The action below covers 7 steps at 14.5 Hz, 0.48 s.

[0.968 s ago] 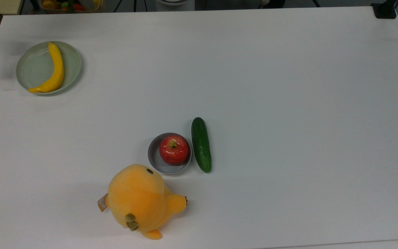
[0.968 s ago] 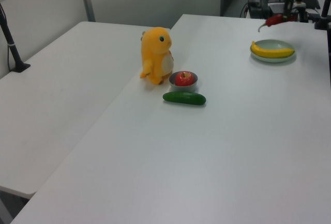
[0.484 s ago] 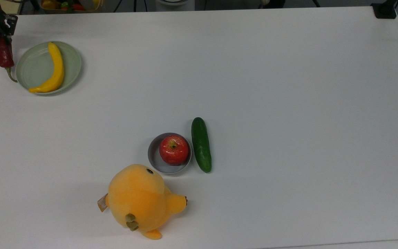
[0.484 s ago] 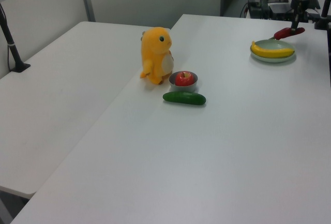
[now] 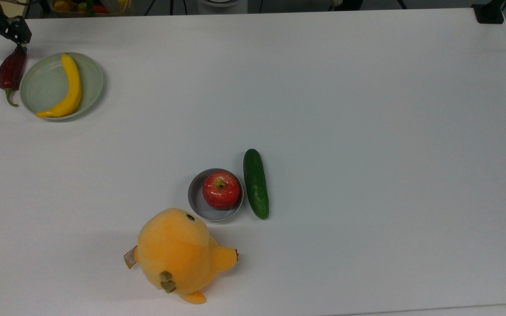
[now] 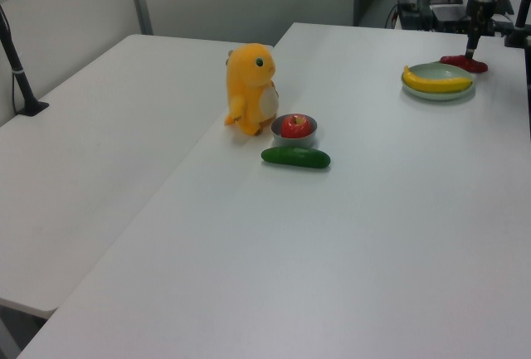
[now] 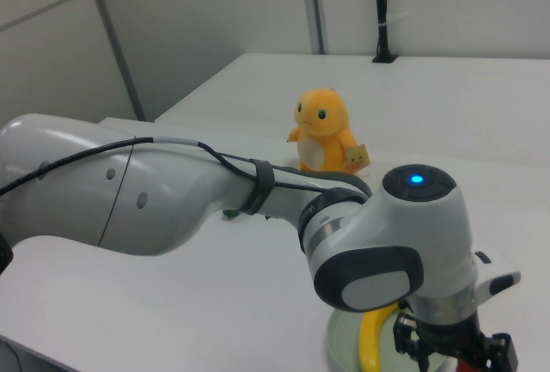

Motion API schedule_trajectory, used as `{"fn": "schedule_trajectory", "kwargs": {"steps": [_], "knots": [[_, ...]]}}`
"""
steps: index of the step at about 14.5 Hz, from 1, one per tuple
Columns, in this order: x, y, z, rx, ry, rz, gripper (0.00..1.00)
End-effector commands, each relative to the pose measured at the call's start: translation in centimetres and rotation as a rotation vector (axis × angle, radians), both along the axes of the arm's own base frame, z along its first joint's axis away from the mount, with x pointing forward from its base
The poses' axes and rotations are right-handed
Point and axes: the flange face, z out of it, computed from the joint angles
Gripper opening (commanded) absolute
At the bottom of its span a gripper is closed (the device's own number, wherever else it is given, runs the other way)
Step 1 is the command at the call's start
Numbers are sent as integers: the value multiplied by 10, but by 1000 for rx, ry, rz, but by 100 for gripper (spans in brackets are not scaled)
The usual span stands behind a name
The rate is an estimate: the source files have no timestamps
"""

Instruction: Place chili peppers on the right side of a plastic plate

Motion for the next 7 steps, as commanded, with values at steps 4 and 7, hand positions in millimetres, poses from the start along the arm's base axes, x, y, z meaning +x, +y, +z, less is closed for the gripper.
{"fn": "schedule_trajectory", "kwargs": {"steps": [4, 7], "knots": [[34, 67, 150, 74, -137, -238, 100], [43, 124, 222, 128, -189, -351, 100]]}}
